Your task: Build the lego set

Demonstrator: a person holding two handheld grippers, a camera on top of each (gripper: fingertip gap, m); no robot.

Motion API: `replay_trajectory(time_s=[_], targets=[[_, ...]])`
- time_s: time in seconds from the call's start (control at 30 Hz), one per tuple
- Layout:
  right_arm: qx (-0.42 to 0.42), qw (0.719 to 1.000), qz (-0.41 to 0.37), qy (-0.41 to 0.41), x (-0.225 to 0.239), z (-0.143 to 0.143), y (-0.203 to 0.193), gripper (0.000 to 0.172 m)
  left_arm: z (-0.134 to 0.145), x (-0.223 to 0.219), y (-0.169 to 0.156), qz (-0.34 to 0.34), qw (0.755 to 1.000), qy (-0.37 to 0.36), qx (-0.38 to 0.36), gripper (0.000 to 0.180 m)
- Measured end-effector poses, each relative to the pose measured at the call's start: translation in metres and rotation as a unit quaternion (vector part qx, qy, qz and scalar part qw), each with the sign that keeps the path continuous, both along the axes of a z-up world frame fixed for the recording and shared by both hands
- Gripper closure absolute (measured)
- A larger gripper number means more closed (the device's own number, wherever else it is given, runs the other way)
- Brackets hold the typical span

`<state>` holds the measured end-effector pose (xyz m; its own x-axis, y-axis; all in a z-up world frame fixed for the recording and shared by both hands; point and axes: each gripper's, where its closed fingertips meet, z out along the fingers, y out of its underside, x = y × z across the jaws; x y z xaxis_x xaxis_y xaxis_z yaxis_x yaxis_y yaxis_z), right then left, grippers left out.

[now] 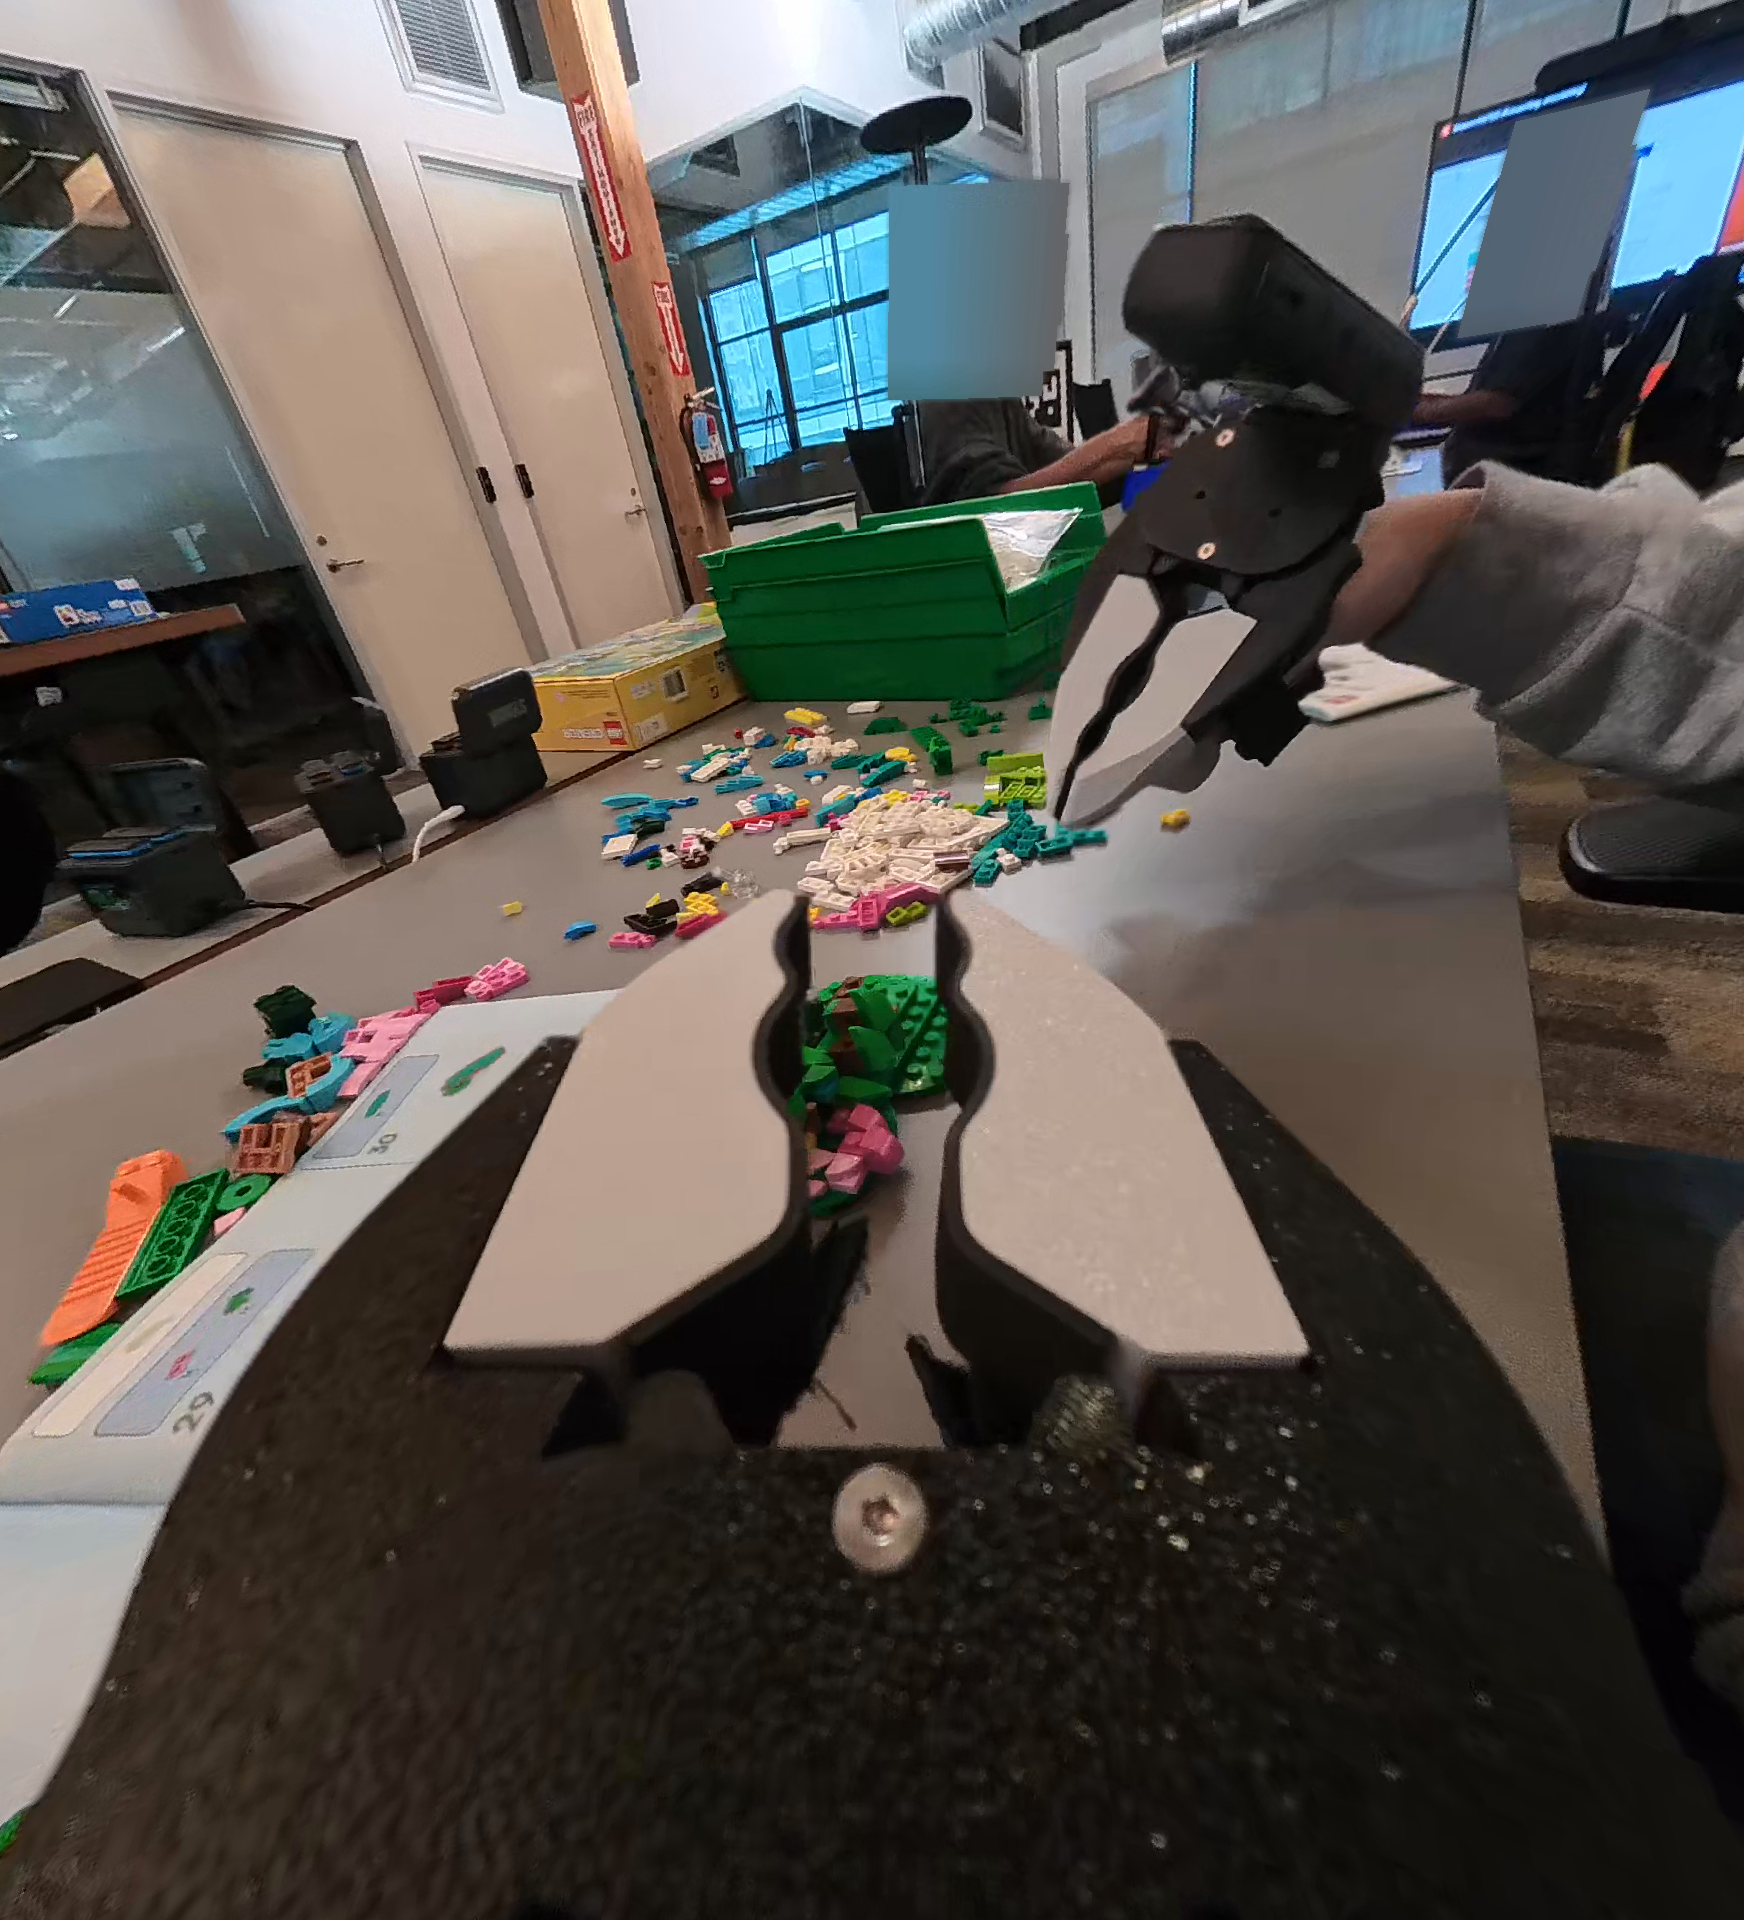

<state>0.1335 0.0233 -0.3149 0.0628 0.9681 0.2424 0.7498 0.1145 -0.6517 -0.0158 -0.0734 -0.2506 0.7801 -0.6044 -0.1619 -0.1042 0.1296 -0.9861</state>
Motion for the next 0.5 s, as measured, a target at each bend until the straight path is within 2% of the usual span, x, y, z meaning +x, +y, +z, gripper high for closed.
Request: replay_trajectory(time_s=[0.1, 0.17, 0.5], targets=[[-0.002, 0.998, -0.051, 0.024, 0.018, 0.008, 0.015, 0.172, -0.001, 0.001, 0.0, -0.004, 1.0, 0.0, -0.003, 0.175], [-0.004, 0.995, -0.084, 0.048, 0.028, 0.016, 0.025, 0.172, -0.003, 0.002, 0.001, 0.001, 1.0, 0.01, -0.008, 0.18], [0.051, 0.967, -0.244, 0.055, 0.105, 0.038, 0.082, 0.172, -0.013, 0.012, 0.001, 0.006, 0.997, 0.07, -0.006, 0.18]])
